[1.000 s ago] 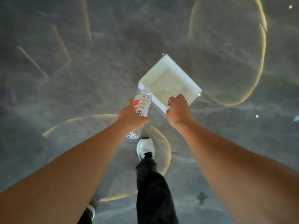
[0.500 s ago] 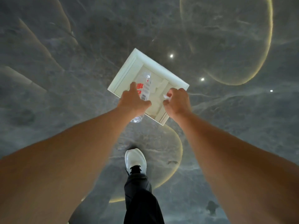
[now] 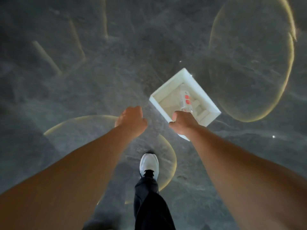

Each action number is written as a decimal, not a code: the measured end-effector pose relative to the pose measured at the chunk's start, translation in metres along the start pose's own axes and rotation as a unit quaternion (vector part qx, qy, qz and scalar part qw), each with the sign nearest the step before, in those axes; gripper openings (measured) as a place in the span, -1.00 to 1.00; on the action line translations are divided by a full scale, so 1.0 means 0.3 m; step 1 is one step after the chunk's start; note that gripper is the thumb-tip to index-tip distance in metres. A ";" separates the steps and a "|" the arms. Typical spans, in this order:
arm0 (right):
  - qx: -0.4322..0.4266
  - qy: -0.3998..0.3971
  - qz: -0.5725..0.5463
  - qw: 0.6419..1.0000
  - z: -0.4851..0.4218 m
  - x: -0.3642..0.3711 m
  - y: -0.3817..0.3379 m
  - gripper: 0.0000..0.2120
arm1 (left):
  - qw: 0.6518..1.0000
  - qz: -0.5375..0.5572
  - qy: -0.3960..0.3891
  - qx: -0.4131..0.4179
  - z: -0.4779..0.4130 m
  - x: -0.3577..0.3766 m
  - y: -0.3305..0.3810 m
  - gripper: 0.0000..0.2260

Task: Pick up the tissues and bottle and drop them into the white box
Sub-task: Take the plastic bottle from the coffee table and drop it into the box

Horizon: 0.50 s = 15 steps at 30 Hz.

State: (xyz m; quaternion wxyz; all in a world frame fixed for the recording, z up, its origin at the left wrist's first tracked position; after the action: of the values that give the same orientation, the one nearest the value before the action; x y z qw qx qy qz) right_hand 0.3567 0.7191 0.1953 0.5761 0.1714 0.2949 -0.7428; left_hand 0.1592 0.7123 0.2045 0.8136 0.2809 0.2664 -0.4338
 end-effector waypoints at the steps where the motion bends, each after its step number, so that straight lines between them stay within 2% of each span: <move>1: -0.019 -0.008 0.018 1.000 0.015 0.022 -0.090 -0.77 | 1.000 0.008 0.008 -0.013 0.022 -0.036 -0.070 -0.78; 7: -0.174 -0.053 0.151 0.972 0.254 0.280 -0.746 -0.79 | 0.992 0.066 0.022 -0.107 0.310 -0.237 -0.639 -0.69; 12: -0.290 -0.052 0.240 0.925 0.712 0.491 -1.277 -0.84 | 0.977 0.090 0.053 -0.185 0.815 -0.433 -1.187 -0.70; 15: -0.351 -0.042 0.265 0.897 1.050 0.615 -1.557 -0.84 | 0.956 0.136 0.082 -0.247 1.164 -0.510 -1.503 -0.72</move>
State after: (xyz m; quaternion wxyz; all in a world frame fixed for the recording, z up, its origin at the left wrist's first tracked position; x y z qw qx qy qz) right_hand -0.1148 0.4555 0.4396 0.7859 -0.0015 0.4563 -0.4174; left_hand -0.2341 0.3469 0.4507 0.8844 0.1393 0.3902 -0.2150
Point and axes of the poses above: each hand's wrist, its own z-axis away from the middle knuckle, its own x-axis out of the palm, y = z × x, the point moved 8 cm from there along -z, towards the middle knuckle, and after that the axes turned 6 degrees about -x, right-handed, at the moved point
